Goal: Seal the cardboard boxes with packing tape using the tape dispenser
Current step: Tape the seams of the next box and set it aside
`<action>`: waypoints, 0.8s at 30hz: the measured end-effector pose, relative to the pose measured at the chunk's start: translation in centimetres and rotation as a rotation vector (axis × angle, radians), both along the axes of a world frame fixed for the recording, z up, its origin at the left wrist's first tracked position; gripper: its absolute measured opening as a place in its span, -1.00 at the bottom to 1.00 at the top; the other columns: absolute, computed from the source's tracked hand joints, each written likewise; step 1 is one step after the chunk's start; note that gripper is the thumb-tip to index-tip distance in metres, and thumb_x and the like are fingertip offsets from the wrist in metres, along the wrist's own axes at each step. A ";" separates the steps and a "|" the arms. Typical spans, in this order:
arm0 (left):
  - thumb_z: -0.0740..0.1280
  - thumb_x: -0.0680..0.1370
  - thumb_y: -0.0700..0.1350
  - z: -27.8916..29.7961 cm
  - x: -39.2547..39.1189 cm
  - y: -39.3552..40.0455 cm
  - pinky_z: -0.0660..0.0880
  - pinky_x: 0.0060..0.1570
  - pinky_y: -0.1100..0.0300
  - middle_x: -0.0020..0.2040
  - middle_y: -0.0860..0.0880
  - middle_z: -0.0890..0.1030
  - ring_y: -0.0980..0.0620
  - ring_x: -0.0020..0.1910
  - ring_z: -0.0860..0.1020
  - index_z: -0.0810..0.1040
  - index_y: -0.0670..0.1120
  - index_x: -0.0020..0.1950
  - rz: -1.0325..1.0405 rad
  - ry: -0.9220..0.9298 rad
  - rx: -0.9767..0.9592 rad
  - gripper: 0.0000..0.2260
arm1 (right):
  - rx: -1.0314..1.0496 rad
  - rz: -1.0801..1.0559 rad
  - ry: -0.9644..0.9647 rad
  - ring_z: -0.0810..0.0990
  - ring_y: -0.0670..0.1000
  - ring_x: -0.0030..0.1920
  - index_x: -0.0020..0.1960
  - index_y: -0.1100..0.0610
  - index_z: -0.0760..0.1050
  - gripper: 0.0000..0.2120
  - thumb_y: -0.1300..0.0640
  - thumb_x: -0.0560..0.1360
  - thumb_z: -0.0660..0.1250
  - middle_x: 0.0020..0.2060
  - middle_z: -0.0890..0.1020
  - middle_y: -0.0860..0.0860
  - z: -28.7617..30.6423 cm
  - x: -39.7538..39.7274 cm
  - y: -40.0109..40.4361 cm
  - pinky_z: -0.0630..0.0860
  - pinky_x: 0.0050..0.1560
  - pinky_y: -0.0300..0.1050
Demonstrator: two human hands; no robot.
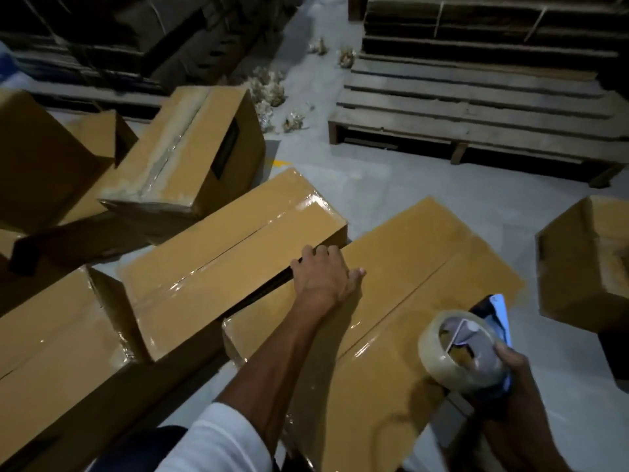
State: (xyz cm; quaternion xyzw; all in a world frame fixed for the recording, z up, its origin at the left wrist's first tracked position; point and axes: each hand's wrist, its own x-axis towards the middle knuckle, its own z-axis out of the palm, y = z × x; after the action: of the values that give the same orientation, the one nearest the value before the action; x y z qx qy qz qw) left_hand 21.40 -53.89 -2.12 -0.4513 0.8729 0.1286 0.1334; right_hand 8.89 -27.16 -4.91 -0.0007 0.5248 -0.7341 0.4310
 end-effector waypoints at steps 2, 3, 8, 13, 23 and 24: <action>0.07 0.60 0.35 3.0 0.4 0.1 0.35 0.22 -0.10 0.39 -0.11 0.46 -0.14 0.37 0.33 0.38 -0.11 0.42 0.004 0.036 -0.103 -0.38 | -0.091 -0.005 -0.123 0.61 0.16 0.16 0.45 0.25 0.38 -0.39 -0.11 0.54 0.27 0.29 0.56 0.22 2.5 1.5 -0.3 0.65 -0.01 -0.03; 0.06 0.61 0.36 4.5 0.7 -0.1 0.36 0.21 -0.09 0.37 -0.12 0.48 -0.14 0.36 0.34 0.39 -0.11 0.41 0.005 0.050 -0.152 -0.37 | -0.078 -0.004 -0.083 0.61 0.12 0.11 0.43 0.16 0.44 -0.28 -0.16 0.38 0.44 0.27 0.59 0.16 3.8 1.4 -1.0 0.67 -0.10 -0.07; 0.07 0.60 0.36 11.3 5.2 -3.5 0.41 0.17 -0.08 0.32 -0.14 0.52 -0.17 0.34 0.37 0.43 -0.13 0.35 0.060 0.164 -0.269 -0.38 | -0.138 0.008 0.159 0.55 0.09 0.32 0.43 0.11 0.44 -0.58 -0.01 0.63 0.15 0.31 0.58 0.10 9.5 3.8 -4.3 0.47 0.24 0.17; 0.09 0.56 0.40 14.3 12.7 -9.5 0.41 0.11 -0.07 0.24 -0.16 0.54 -0.17 0.25 0.42 0.45 -0.11 0.25 0.126 0.275 -0.338 -0.38 | -0.165 0.072 0.259 0.45 0.24 0.39 0.41 0.10 0.46 -0.51 -0.08 0.54 0.26 0.33 0.55 0.17 11.2 7.8 -11.7 0.31 0.40 0.33; 0.12 0.56 0.40 6.7 24.7 -21.3 0.30 0.33 -0.14 0.46 -0.24 0.39 -0.22 0.38 0.34 -0.11 0.00 0.64 0.229 0.353 -0.252 -0.18 | -0.114 0.257 0.351 0.59 0.08 0.20 0.30 0.07 0.55 -0.52 -0.11 0.45 0.34 0.16 0.66 0.01 7.6 14.7 -28.0 0.53 0.15 0.05; 0.12 0.58 0.38 6.1 24.3 -22.0 0.28 0.35 -0.15 0.48 -0.24 0.35 -0.23 0.40 0.32 -0.11 0.01 0.64 0.212 0.336 -0.245 -0.21 | -0.111 0.263 0.369 0.60 0.04 0.15 0.28 0.08 0.56 -0.56 -0.09 0.46 0.33 0.11 0.67 -0.01 7.0 15.0 -28.8 0.53 0.09 0.00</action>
State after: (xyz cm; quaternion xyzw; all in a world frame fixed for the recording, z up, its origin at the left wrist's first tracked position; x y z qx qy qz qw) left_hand 45.71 -75.86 4.02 -0.5253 0.8398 0.1084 -0.0836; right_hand 23.91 -55.92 2.06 -0.2270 0.5488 -0.6869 0.4189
